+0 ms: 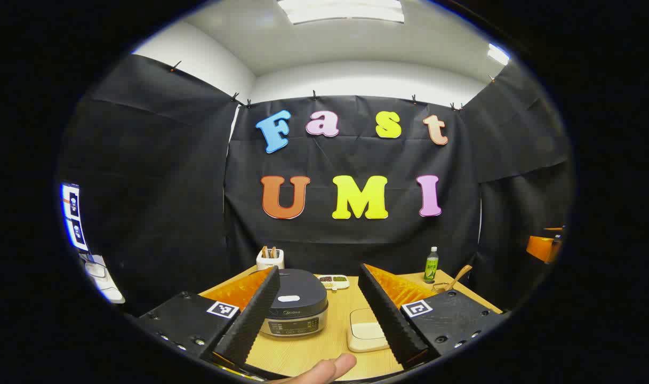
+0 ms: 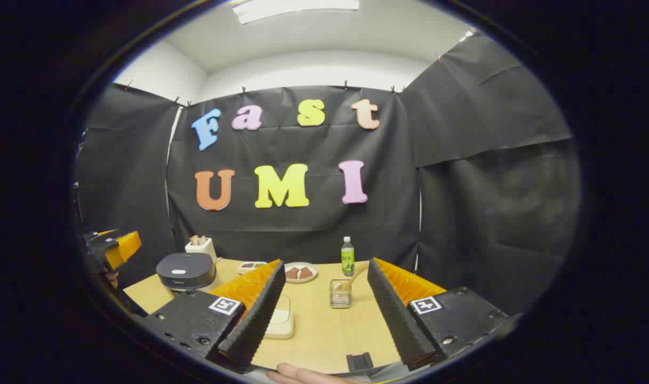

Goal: Close the left gripper, press the button to open the rice cooker; take a wooden spoon from the chopstick holder with the right hand, scoop a spoonful of rice and pour it into the rice cooker, then put the wooden spoon back into the chopstick holder.

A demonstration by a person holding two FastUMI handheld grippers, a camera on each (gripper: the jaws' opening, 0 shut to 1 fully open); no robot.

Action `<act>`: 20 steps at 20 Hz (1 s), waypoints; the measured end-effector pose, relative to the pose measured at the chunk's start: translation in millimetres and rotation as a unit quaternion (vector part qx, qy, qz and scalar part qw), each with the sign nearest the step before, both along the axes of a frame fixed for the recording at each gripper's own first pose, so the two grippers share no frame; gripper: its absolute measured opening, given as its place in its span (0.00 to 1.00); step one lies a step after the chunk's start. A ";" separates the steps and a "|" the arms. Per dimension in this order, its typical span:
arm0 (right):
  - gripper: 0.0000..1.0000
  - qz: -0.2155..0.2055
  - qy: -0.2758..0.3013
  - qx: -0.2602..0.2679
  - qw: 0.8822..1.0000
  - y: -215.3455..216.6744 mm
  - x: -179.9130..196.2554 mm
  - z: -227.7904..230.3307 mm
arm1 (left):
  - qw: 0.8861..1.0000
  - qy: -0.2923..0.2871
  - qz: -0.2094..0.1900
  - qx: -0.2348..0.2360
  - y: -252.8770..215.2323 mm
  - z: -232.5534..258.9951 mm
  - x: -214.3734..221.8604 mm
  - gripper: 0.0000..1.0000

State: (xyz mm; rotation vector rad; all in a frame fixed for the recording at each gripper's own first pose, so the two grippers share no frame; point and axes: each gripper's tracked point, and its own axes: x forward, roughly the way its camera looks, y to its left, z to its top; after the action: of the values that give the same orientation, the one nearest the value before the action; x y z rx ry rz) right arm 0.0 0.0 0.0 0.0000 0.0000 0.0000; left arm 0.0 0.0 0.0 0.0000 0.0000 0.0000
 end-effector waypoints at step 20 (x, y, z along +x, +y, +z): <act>1.00 -0.028 0.000 -0.008 1.000 -2.7 13.8 -16.0 | 0.999 0.041 -0.009 0.020 11.3 -35.1 3.4 0.95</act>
State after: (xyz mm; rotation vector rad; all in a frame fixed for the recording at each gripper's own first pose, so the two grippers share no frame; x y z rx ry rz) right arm 13.8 -2.7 -16.0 -0.0165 0.0002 -0.0553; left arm 3.4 11.3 -35.1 0.0403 0.0822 -0.0177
